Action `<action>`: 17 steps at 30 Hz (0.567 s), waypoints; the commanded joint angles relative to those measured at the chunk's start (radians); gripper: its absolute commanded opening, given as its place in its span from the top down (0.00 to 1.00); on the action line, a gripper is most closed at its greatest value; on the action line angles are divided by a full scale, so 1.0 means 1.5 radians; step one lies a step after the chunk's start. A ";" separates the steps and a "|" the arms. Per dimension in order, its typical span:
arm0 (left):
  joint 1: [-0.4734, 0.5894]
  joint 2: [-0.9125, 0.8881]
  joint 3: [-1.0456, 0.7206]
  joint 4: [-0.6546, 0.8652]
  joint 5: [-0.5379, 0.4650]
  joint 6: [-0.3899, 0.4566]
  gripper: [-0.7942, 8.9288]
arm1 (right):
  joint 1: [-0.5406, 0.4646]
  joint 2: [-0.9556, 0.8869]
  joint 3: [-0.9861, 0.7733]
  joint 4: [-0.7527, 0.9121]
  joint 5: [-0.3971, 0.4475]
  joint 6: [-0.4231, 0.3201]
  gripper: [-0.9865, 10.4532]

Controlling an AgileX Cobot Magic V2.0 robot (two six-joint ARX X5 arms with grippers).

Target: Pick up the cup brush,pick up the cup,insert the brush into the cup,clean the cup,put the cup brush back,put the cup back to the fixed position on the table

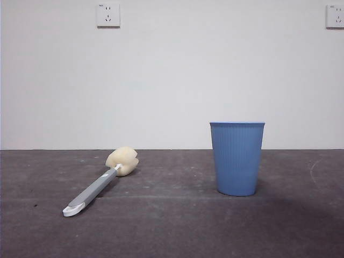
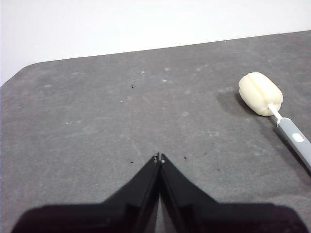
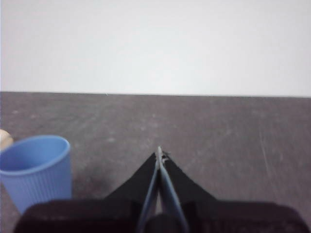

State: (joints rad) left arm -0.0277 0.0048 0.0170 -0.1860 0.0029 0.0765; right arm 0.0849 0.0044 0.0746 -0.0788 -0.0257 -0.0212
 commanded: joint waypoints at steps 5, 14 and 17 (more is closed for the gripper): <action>0.002 -0.001 -0.010 0.004 -0.001 -0.006 0.92 | -0.026 -0.002 -0.047 -0.061 0.002 0.038 0.91; 0.002 -0.001 -0.010 0.004 -0.001 -0.006 0.92 | -0.035 -0.002 -0.047 -0.067 0.001 0.038 0.91; 0.002 -0.001 -0.010 0.004 -0.001 -0.006 0.92 | -0.035 -0.002 -0.047 -0.067 0.002 0.038 0.91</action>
State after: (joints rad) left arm -0.0273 0.0048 0.0170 -0.1860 0.0029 0.0765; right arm 0.0322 0.0040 0.0132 -0.1677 -0.0235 0.0246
